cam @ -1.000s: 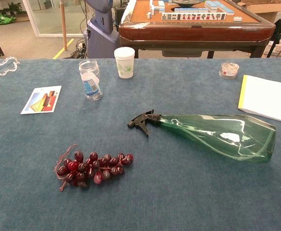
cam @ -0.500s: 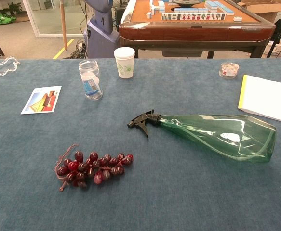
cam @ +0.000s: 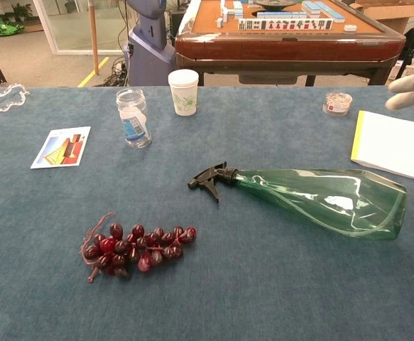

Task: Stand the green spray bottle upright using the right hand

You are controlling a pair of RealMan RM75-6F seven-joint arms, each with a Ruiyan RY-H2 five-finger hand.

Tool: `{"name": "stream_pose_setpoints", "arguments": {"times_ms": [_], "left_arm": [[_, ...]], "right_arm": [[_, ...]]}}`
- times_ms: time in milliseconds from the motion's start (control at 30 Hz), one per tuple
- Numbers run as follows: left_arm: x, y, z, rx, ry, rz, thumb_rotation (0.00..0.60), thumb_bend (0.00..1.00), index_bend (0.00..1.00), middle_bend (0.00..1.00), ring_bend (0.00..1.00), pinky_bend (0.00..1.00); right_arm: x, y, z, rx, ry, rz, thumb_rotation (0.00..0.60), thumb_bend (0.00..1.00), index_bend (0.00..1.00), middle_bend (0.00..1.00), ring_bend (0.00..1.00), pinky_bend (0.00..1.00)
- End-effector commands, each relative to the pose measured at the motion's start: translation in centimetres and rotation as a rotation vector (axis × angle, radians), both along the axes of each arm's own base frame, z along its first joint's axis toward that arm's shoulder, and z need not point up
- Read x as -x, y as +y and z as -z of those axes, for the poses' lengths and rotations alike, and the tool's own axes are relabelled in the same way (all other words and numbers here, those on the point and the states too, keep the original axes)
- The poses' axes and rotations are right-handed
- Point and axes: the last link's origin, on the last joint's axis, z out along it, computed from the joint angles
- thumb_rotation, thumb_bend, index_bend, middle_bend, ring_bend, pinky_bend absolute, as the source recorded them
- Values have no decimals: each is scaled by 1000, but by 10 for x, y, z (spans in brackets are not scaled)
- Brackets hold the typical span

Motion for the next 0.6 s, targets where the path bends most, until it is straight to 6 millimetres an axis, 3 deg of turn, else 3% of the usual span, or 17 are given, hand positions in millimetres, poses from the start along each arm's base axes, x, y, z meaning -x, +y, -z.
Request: {"name": "stream_pose_setpoints", "arguments": {"times_ms": [33, 233, 600], "left_arm": [[0, 0, 0, -2, -1, -2, 600, 360, 334, 262, 243, 123], [1, -1, -2, -5, 0, -6, 600, 360, 334, 262, 243, 123], [4, -3, -3, -8, 3, -18, 600, 360, 334, 262, 243, 123]], "right_arm": [[-10, -11, 16, -32, 7, -17, 600, 9, 140, 123, 47, 4], [-21, -30, 39, -70, 9, -14, 600, 0, 83, 64, 0, 4], [-24, -50, 70, -128, 23, 5, 600, 0, 70, 52, 0, 4]]}}
